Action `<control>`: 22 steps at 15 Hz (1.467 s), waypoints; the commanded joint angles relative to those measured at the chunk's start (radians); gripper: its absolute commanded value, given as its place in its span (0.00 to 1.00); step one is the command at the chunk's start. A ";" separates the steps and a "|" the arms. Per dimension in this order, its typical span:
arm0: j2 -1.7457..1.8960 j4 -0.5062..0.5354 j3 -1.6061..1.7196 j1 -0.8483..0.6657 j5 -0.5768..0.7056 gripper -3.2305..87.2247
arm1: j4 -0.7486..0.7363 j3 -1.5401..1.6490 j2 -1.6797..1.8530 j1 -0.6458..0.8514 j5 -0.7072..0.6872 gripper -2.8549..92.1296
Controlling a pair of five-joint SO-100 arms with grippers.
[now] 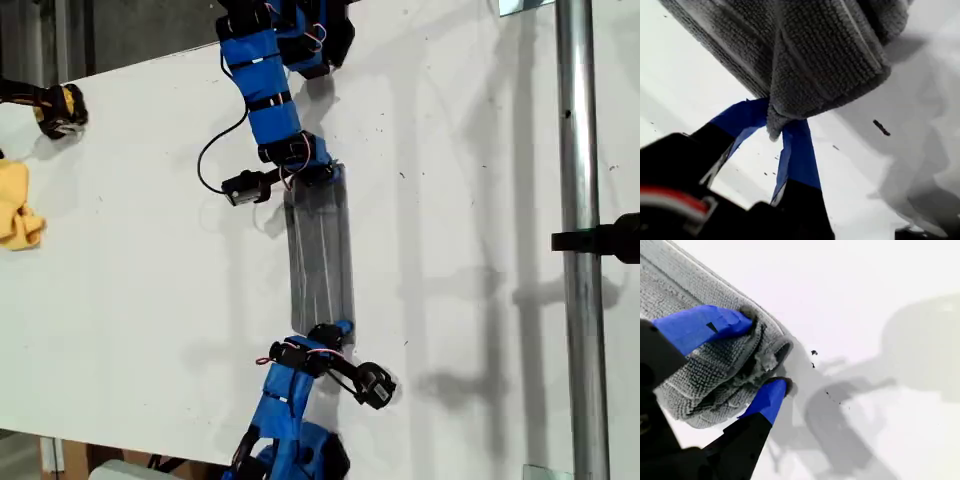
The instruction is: Grasp corners of a towel and fold twice.
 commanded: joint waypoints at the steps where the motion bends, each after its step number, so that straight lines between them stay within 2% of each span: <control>1: 0.072 0.060 -0.054 0.015 -0.020 0.37 | 0.103 -0.020 0.048 0.003 0.017 0.25; 3: 0.256 0.130 -0.054 0.044 -0.035 0.40 | 0.221 -0.035 0.229 -0.009 0.034 0.38; 5: 0.474 0.209 -0.021 0.071 -0.046 0.42 | 0.290 -0.067 0.491 -0.029 0.051 0.40; 7: 0.778 0.192 0.126 0.084 -0.074 0.42 | 0.339 -0.046 0.660 -0.003 0.057 0.40; 11: 1.601 0.126 0.782 0.040 -0.245 0.38 | 0.387 0.255 0.871 0.121 0.161 0.44; 12: 1.790 0.095 0.857 0.044 -0.213 0.35 | 0.364 0.354 0.965 0.138 0.173 0.44; 14: 1.901 0.084 0.896 0.032 -0.192 0.31 | 0.282 0.477 1.083 0.150 0.189 0.44; 17: 2.043 -0.028 1.081 0.058 -0.253 0.26 | 0.011 0.483 0.742 0.129 0.196 0.46; 19: 2.042 -0.084 1.170 0.086 -0.302 0.23 | -0.104 0.413 0.506 0.170 0.176 0.47; 22: 2.042 -0.087 1.200 0.091 -0.325 0.23 | -0.135 0.176 0.153 0.222 0.133 0.48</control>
